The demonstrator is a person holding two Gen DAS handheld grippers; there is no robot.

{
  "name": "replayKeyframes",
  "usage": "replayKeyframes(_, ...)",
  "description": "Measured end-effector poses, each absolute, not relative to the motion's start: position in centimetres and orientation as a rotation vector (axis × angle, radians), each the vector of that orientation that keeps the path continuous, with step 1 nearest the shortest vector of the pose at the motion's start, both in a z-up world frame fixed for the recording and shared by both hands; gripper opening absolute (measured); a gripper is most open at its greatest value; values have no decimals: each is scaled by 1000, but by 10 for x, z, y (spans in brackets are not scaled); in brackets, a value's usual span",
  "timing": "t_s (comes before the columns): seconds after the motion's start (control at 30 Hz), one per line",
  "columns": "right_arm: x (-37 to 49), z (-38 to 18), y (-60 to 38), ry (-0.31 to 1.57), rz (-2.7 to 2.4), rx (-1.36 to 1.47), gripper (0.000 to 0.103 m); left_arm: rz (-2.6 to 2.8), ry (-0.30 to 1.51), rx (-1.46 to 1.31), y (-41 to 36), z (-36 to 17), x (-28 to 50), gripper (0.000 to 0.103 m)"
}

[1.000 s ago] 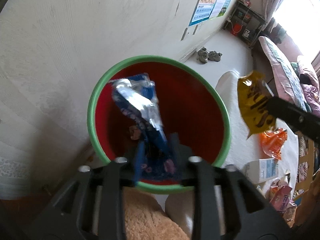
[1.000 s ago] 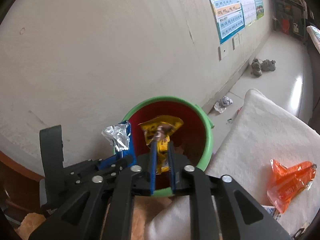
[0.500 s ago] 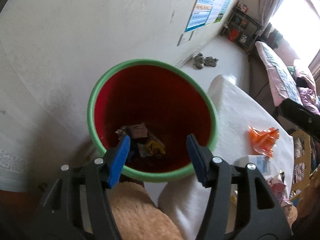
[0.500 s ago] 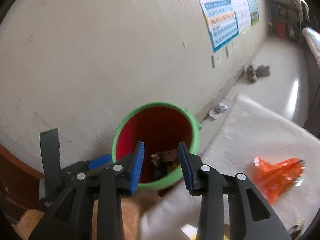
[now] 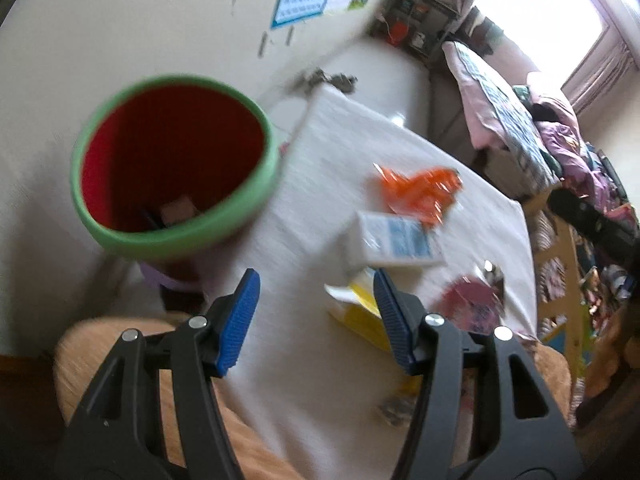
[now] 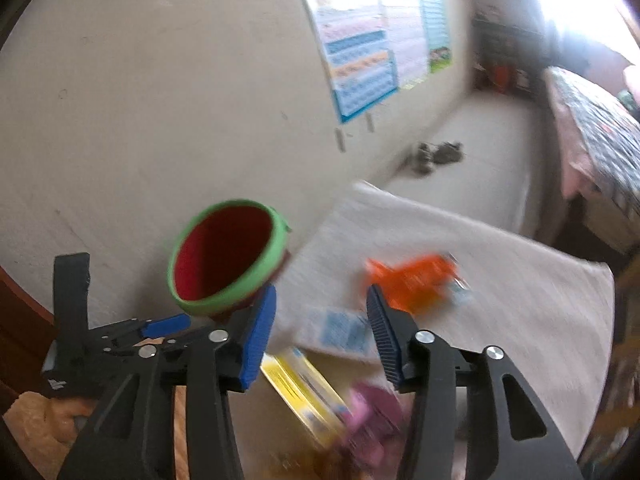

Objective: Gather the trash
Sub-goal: 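Move both grippers back over the table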

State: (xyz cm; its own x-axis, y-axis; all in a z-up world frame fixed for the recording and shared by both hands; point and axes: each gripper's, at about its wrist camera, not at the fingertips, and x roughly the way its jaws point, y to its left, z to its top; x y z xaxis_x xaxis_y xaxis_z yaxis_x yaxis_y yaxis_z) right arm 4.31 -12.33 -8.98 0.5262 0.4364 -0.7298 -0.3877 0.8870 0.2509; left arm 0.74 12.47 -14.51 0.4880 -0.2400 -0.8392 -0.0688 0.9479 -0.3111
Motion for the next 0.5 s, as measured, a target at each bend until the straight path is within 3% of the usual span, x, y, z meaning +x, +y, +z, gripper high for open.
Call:
replayKeyframes(0.27, 12, -151, -198, 1032, 293, 174, 51, -172, 1169, -309, 81, -169, -11, 56)
replayKeyframes(0.5, 14, -159, -248, 1029, 176, 265, 52, -237, 1183, -231, 42, -166, -15, 56)
